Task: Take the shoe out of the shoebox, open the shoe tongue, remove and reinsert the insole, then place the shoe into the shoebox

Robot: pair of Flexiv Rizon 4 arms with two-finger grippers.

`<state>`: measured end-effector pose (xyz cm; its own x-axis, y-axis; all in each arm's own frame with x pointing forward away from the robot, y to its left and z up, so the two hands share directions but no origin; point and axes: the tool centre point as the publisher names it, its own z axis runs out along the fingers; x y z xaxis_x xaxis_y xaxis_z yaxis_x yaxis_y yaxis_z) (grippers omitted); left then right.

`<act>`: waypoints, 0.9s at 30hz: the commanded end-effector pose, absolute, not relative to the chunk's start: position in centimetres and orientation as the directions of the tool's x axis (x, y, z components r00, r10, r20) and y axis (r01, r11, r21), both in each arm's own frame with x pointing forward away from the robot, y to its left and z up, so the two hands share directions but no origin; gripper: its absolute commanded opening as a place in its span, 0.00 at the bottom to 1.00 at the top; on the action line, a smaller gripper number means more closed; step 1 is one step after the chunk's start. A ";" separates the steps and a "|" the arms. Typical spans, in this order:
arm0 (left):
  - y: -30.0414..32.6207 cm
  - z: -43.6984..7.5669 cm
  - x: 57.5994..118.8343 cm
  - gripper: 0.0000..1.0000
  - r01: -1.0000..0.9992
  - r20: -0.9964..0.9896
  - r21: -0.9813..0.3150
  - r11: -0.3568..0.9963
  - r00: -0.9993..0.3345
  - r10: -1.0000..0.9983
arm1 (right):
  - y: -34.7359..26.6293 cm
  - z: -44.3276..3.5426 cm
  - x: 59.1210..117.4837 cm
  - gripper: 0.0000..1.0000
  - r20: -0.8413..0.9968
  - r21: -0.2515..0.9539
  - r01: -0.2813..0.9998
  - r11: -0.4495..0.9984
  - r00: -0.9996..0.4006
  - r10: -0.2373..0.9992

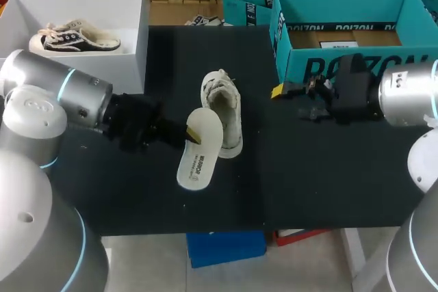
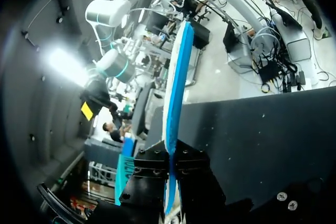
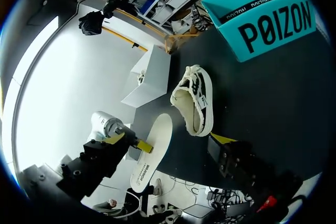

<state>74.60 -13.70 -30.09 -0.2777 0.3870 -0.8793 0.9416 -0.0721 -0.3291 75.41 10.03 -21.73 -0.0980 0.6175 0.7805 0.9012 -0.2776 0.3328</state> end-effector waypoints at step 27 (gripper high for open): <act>-16.4 -33.2 78.6 0.00 0.894 -0.734 -0.437 -0.103 -0.288 0.615 | 9.2 -21.1 74.3 1.00 0.781 0.332 0.896 -0.294 -0.087 0.618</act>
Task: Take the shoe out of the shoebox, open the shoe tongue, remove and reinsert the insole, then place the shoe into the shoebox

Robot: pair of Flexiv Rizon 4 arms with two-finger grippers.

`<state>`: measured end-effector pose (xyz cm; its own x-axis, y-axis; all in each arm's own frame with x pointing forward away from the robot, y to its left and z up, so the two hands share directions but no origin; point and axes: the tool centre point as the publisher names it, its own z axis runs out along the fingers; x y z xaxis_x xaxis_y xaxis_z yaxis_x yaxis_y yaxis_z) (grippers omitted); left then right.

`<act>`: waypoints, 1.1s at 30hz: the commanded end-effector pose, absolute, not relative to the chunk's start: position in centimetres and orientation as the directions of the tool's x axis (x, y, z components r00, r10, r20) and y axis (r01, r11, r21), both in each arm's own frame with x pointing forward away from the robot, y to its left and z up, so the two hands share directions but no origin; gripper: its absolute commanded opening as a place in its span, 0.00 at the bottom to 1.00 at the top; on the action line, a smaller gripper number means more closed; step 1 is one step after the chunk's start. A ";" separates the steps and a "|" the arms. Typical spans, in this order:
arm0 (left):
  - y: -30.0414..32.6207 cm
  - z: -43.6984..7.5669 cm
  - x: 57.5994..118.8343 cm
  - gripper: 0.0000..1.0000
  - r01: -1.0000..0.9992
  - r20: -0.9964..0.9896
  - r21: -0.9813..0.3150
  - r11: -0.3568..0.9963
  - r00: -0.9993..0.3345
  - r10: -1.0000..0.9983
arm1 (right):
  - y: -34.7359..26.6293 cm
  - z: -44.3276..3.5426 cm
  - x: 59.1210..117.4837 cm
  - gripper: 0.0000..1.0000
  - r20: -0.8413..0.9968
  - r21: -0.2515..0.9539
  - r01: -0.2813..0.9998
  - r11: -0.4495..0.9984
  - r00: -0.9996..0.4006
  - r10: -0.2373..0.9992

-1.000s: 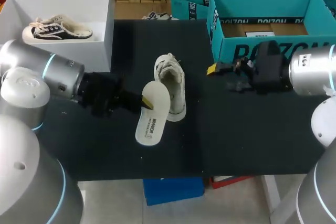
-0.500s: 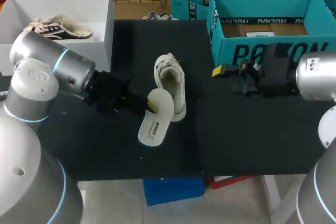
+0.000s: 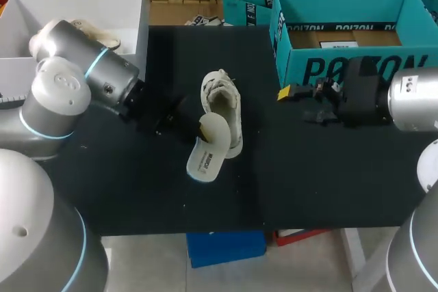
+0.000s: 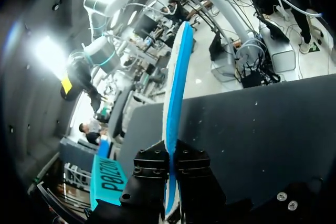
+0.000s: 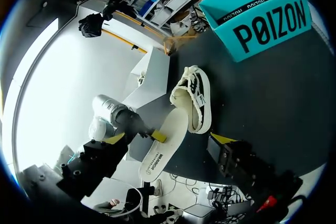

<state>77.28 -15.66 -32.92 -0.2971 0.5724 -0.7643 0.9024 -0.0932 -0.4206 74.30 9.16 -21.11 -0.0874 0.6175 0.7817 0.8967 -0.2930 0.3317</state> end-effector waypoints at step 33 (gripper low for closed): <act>-18.0 -35.5 83.9 0.00 0.906 -0.671 -0.421 -0.046 -0.277 0.688 | 9.2 -21.1 74.3 1.00 0.781 0.332 0.896 -0.294 -0.087 0.618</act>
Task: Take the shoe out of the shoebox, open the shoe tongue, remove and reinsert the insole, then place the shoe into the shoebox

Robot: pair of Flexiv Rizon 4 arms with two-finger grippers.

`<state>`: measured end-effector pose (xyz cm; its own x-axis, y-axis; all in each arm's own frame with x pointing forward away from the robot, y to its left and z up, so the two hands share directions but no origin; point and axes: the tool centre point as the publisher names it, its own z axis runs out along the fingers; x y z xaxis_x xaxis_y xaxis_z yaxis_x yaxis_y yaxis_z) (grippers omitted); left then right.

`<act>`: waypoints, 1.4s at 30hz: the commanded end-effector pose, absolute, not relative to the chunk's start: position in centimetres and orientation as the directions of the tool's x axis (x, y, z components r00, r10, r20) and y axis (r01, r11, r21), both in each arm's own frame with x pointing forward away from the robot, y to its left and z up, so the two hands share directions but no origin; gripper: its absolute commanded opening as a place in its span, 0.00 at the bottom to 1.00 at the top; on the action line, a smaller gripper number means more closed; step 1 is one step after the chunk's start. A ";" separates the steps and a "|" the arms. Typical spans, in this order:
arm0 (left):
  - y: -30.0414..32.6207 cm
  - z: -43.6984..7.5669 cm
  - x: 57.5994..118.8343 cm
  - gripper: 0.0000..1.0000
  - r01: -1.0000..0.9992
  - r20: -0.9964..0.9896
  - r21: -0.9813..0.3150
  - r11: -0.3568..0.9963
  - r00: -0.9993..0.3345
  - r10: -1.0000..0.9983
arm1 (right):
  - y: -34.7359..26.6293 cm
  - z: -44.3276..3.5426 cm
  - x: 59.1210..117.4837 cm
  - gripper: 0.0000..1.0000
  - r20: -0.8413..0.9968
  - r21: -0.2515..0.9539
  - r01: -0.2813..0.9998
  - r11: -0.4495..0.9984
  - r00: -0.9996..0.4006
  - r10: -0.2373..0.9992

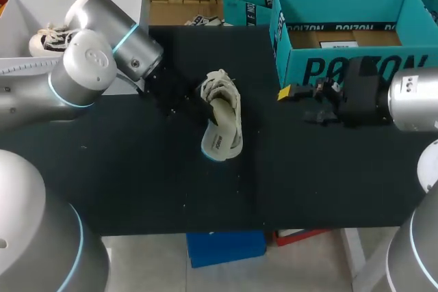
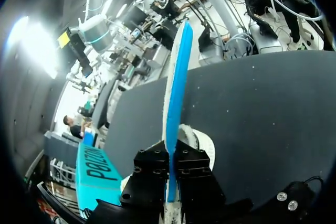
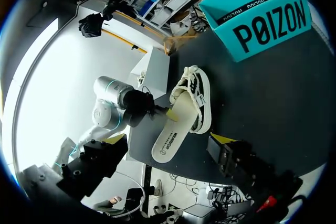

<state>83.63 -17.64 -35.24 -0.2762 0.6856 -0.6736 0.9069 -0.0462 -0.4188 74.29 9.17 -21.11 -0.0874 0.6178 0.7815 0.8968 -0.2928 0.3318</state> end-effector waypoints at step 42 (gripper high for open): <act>-18.5 -35.3 85.5 0.48 0.936 -0.675 -0.350 0.027 -0.272 0.686 | 9.2 -21.1 74.3 1.00 0.781 0.332 0.896 -0.294 -0.087 0.618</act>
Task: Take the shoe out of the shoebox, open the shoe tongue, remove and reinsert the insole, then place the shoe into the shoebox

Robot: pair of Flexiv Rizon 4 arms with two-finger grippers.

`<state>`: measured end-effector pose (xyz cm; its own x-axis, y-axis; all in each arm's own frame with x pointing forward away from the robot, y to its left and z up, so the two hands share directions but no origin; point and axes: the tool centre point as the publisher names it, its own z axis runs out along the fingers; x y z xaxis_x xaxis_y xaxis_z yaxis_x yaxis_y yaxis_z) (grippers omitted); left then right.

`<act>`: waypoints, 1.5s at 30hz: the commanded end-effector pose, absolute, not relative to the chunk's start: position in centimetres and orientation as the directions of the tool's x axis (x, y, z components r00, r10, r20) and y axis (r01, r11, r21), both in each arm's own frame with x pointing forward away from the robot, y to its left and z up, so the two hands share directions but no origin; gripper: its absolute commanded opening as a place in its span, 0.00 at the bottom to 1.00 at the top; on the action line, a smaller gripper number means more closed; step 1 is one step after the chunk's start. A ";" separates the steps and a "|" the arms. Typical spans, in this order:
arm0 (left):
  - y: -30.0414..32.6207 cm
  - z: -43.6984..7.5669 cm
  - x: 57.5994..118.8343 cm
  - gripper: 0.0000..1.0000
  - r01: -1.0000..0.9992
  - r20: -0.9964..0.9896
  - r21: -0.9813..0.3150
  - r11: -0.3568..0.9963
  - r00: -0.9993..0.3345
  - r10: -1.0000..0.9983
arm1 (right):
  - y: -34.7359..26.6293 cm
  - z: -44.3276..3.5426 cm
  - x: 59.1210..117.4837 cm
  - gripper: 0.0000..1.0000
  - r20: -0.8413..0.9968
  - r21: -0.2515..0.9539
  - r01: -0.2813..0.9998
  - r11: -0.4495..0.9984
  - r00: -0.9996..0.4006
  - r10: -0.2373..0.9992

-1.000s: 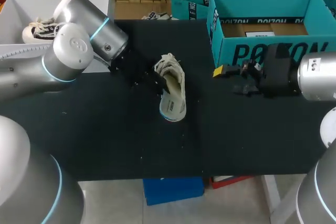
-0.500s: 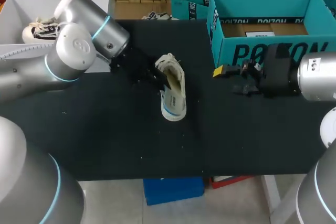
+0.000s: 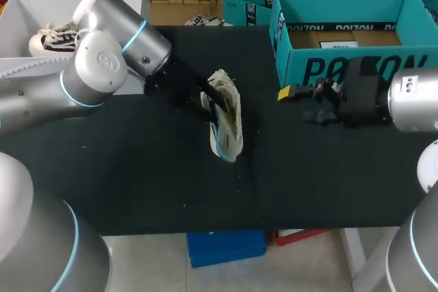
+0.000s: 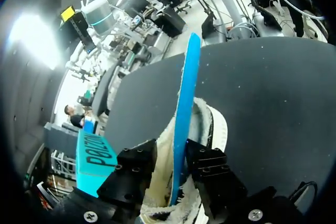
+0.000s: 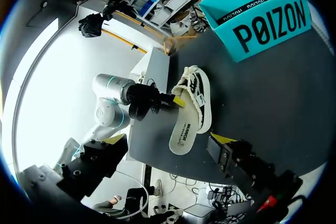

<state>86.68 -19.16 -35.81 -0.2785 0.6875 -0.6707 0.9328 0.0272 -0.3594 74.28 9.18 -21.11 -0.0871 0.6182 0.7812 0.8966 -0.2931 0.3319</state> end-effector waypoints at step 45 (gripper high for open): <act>-18.6 -35.5 83.7 0.00 0.938 -0.631 -0.343 -0.047 -0.193 0.752 | 9.2 -21.1 74.3 1.00 0.781 0.332 0.896 -0.294 -0.087 0.618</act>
